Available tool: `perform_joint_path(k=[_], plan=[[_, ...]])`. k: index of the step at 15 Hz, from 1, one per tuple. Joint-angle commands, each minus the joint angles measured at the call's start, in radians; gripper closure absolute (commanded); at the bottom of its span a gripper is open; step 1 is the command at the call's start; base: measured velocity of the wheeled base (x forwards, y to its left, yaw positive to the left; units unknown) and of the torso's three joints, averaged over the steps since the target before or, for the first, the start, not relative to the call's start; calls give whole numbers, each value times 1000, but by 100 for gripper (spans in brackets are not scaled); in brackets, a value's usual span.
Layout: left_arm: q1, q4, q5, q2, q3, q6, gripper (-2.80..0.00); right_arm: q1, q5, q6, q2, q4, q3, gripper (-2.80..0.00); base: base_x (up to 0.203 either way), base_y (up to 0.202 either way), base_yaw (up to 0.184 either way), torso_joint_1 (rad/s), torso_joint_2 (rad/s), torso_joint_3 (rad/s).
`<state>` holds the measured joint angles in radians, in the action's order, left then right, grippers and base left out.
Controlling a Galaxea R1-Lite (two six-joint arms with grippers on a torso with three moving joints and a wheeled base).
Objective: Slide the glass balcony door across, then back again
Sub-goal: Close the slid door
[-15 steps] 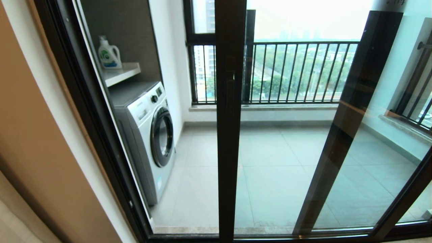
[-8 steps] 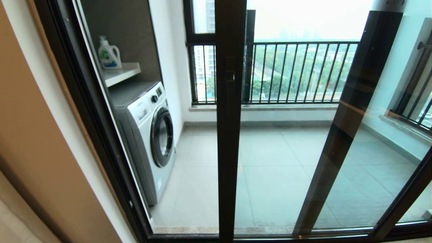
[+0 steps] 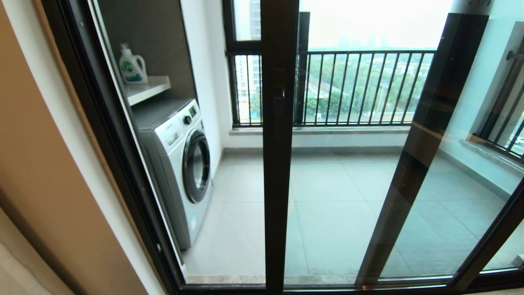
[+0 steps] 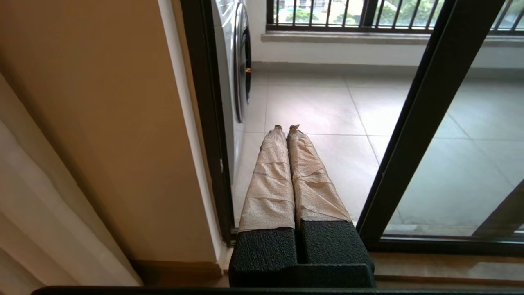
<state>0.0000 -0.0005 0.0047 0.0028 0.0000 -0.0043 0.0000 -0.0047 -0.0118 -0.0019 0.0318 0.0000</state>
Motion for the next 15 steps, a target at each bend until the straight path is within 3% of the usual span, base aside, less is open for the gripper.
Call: perform_joint_path(k=[1, 4, 8, 12, 15], plan=[[0, -3, 0, -1, 0, -3, 0, 0, 0, 0, 2, 0, 12, 0, 0, 0, 0, 0, 0, 0], [0, 10, -8, 26, -109, 15, 0, 0, 0, 0, 2, 0, 12, 0, 0, 0, 0, 0, 0, 0], [0, -6, -97, 299, -283, 13, 0, 0, 0, 0, 2, 0, 12, 0, 0, 0, 0, 0, 0, 0], [-1, -249, -136, 702, -377, 12, 0, 0, 0, 0, 2, 0, 12, 0, 0, 0, 0, 0, 0, 0], [-43, -446, -144, 1002, -522, 9, 0, 0, 0, 0, 2, 0, 12, 0, 0, 0, 0, 0, 0, 0]])
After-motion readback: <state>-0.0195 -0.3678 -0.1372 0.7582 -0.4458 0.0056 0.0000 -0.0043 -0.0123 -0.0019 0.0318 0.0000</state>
